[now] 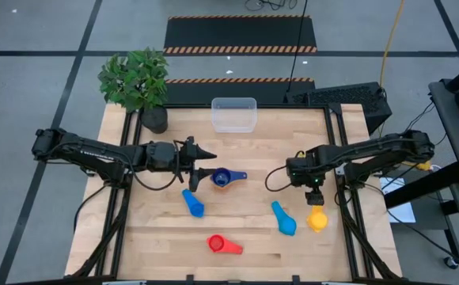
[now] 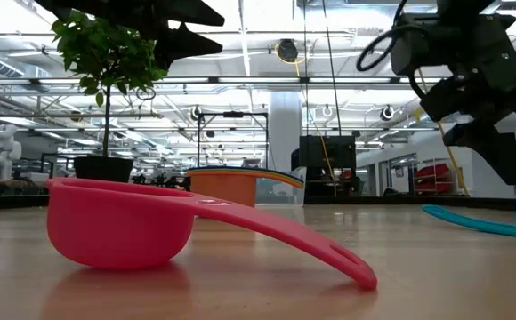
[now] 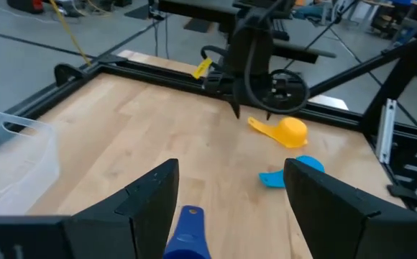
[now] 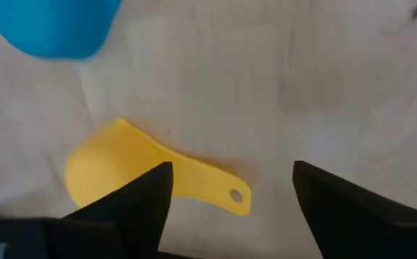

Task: Nest measuring cups in basket
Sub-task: Stack the yellow measuring cup on top of the dark blue measuring cup

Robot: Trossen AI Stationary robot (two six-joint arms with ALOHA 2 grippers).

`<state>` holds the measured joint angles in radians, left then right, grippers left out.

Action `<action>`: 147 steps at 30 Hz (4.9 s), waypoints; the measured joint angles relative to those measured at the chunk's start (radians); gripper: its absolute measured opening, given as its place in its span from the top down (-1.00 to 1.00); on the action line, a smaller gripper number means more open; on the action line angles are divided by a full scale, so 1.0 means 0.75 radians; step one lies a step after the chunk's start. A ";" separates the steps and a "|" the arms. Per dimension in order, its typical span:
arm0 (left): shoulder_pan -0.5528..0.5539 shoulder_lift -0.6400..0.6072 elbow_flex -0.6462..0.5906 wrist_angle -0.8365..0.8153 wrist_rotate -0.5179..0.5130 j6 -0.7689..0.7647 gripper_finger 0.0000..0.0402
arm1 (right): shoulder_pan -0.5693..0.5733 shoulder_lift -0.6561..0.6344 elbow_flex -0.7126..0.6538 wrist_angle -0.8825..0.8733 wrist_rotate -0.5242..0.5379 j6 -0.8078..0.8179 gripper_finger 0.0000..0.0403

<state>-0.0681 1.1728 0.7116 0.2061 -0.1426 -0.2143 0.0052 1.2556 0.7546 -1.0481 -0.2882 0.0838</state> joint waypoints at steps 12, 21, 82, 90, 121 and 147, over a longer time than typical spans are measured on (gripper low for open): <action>-0.001 0.000 0.000 -0.001 0.020 -0.005 -0.27 | -0.068 0.028 -0.089 -0.009 -0.110 -0.060 -0.23; -0.001 0.000 0.000 -0.003 0.020 -0.011 -0.27 | -0.067 0.252 -0.103 -0.007 -0.111 -0.025 -0.20; -0.011 0.000 0.000 0.007 0.027 -0.002 -0.27 | -0.137 0.044 -0.069 -0.029 -0.100 -0.021 1.00; -0.012 0.000 0.000 0.108 0.021 0.014 -0.27 | -0.079 -0.263 0.000 0.069 0.052 0.152 1.00; -0.094 -0.022 0.000 0.242 -0.129 0.277 -0.27 | 0.104 -0.413 -0.058 1.358 0.699 -0.033 1.00; -0.124 -0.039 -0.084 0.461 -0.210 0.287 -0.27 | 0.118 -0.417 -0.124 1.689 0.769 -0.169 1.00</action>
<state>-0.1610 1.1432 0.6483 0.5521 -0.2999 0.0006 0.0937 0.9426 0.6613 0.2183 0.2886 -0.0427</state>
